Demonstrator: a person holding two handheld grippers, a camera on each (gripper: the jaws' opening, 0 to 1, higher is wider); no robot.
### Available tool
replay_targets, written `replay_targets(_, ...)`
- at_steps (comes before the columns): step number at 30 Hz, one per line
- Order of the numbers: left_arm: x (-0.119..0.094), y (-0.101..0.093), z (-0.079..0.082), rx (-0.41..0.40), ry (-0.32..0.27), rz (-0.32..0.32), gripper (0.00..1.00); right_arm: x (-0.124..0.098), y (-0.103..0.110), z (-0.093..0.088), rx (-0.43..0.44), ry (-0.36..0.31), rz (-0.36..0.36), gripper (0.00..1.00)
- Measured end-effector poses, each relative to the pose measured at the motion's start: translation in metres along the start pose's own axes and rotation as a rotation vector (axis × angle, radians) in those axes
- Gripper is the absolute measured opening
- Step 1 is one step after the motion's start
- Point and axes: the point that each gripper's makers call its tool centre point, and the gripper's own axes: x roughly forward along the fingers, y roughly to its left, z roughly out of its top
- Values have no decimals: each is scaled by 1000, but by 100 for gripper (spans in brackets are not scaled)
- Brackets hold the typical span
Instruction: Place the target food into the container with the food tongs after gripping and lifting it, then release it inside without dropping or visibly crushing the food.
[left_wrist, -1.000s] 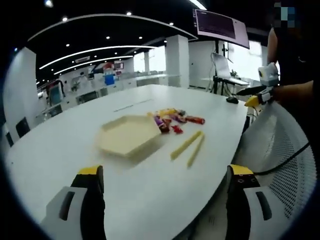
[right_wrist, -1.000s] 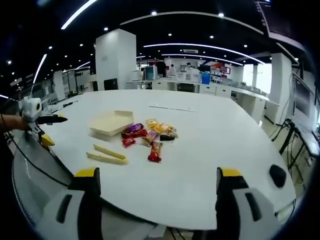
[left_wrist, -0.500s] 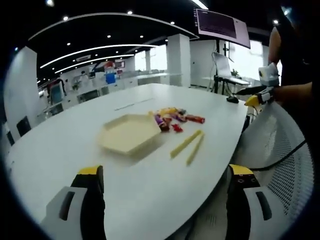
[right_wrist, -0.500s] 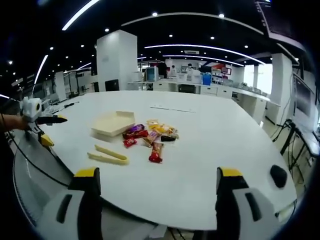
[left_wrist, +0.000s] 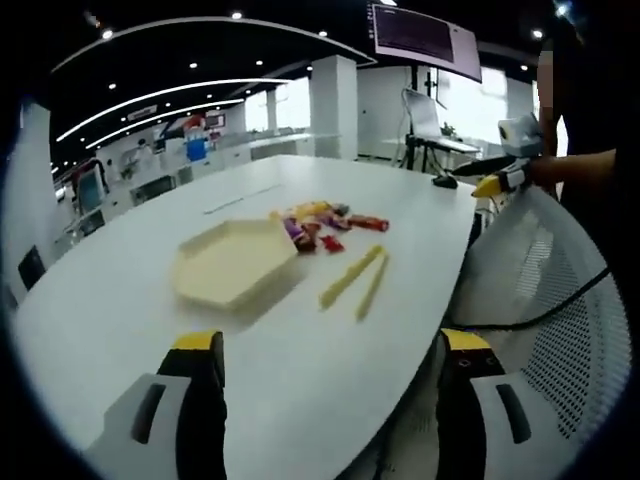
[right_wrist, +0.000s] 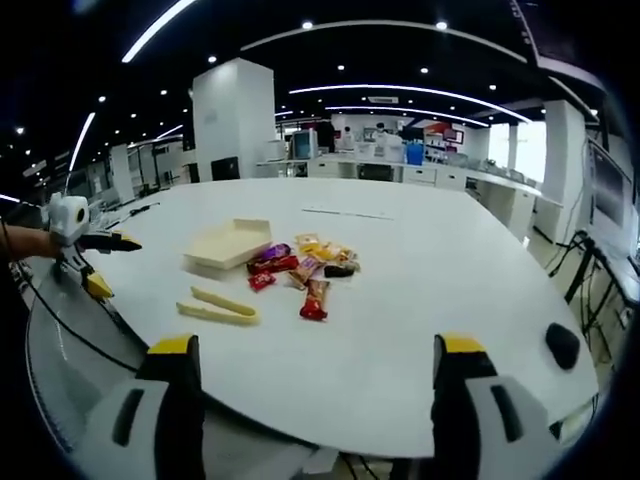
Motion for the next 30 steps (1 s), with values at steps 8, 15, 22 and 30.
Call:
replay_targets(8, 41, -32, -14, 86, 78, -213, 33, -6, -5, 2, 1, 19, -21, 94)
replay_targets(15, 81, -39, -13, 67, 88, -277, 27, -8, -6, 8, -5, 23, -35, 94)
replay_targets(22, 101, -47, -12, 70, 68, -319, 26, -11, -7, 7, -7, 38, -54, 94)
replay_targets(30, 109, -44, -7, 26, 20, -321, 2, -13, -9, 6, -8, 47, -65, 94)
